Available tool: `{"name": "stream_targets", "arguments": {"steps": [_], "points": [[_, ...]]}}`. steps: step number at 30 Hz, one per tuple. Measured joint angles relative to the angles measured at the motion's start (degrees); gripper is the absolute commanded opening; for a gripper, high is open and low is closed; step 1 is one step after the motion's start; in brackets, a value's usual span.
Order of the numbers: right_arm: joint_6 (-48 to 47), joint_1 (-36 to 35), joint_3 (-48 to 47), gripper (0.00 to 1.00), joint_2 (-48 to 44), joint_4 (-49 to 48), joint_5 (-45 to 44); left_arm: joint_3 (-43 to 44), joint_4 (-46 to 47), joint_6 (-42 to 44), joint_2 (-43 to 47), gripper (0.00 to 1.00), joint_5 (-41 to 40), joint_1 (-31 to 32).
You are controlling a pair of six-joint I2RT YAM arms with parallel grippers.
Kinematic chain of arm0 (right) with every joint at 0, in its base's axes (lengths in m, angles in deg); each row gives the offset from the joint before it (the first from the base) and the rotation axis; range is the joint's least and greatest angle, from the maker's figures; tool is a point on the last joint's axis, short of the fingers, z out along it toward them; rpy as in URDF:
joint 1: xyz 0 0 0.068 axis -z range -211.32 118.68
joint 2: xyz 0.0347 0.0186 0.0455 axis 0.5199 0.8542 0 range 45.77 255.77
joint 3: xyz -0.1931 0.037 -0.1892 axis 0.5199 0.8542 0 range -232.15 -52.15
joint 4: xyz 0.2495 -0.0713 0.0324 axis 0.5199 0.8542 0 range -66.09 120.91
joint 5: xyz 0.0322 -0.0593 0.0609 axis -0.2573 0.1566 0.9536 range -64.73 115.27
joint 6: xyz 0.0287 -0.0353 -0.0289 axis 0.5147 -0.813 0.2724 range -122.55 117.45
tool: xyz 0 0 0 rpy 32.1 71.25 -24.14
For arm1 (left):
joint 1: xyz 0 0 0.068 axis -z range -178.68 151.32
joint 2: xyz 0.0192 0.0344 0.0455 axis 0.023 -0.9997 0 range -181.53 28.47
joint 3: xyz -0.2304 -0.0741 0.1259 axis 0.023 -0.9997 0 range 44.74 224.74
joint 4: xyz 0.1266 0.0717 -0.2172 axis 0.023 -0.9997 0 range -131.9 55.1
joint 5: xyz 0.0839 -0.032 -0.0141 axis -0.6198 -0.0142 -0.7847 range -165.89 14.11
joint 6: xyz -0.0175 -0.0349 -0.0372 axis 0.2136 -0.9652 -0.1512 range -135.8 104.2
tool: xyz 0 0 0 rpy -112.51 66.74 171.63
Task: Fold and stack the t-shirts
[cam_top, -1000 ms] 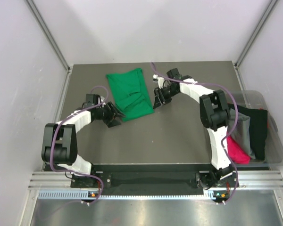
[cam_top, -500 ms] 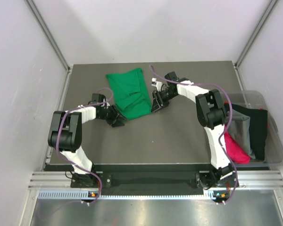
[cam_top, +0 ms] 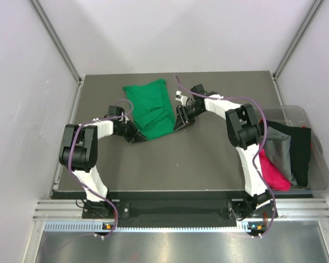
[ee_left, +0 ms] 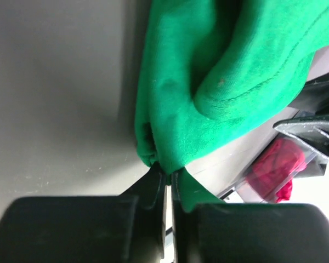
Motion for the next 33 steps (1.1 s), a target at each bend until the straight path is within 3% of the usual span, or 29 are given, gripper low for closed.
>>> {"name": "stream_targets", "arguments": {"steps": [7,8,9,12,16,21,33], "points": [[1.42,-0.02,0.20,0.35,0.39,-0.81,0.15,2.34,-0.66,2.03,-0.68,0.00,-0.68,0.04],[1.62,-0.04,0.46,0.31,0.39,-1.14,0.04,2.73,-0.83,2.27,-0.70,0.00,-0.76,0.04],[1.86,-0.07,0.57,0.19,0.42,-1.25,-0.15,3.08,-0.96,2.58,-0.70,0.00,-0.87,0.07],[2.32,-0.31,1.40,0.00,0.46,-1.95,-1.29,4.09,-1.44,3.63,-0.70,0.00,-1.07,0.04],[2.51,-0.48,2.43,0.00,0.17,-2.86,-1.60,6.45,-4.11,6.51,-0.70,0.00,-1.29,0.07],[2.27,-0.66,11.13,0.00,-5.84,-6.64,-4.02,11.85,-9.11,11.65,0.13,0.00,-1.07,0.79],[3.10,-1.05,31.93,0.00,-38.10,-14.91,-9.84,18.16,-12.85,16.87,11.02,0.00,-0.87,8.22]]}}
